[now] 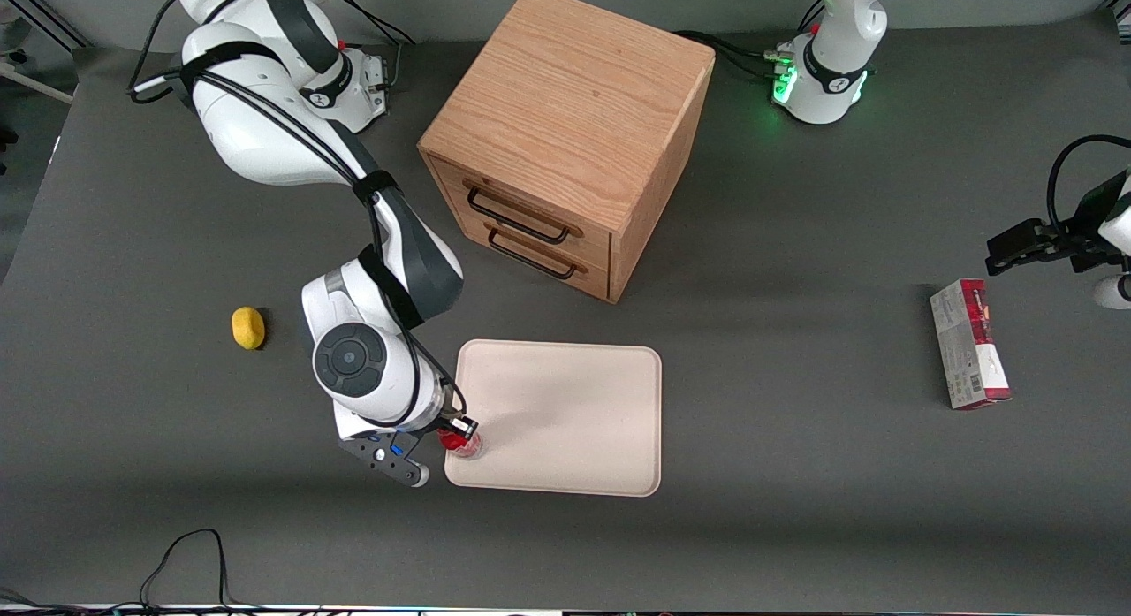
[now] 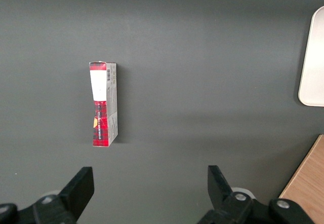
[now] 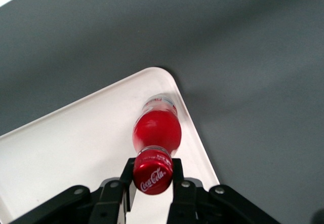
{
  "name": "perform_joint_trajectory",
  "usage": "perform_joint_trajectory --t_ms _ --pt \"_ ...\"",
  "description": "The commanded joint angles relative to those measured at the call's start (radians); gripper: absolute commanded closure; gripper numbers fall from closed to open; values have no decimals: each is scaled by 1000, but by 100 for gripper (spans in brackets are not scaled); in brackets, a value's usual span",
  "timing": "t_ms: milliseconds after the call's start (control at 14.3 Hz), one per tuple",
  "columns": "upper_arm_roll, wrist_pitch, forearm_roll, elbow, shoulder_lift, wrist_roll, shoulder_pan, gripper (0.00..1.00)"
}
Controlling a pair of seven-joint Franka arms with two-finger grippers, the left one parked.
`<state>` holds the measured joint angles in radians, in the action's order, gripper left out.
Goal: Place coke bottle on tray
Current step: 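Lower the bottle onto the tray and open the right gripper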
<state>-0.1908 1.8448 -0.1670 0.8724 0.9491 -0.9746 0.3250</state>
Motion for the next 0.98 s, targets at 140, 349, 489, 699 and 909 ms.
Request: perform_joint_trajectory --t_ms 140,349,489,699,909 --pt "-4 11 -40 -43 23 -30 22 0" --pt "-4 11 -40 -43 23 -30 22 0" --pt "-4 11 -40 -43 23 -30 22 0" --pt "-4 11 -42 -43 22 -30 22 0" --pt "-3 4 -43 -43 16 -19 20 0"
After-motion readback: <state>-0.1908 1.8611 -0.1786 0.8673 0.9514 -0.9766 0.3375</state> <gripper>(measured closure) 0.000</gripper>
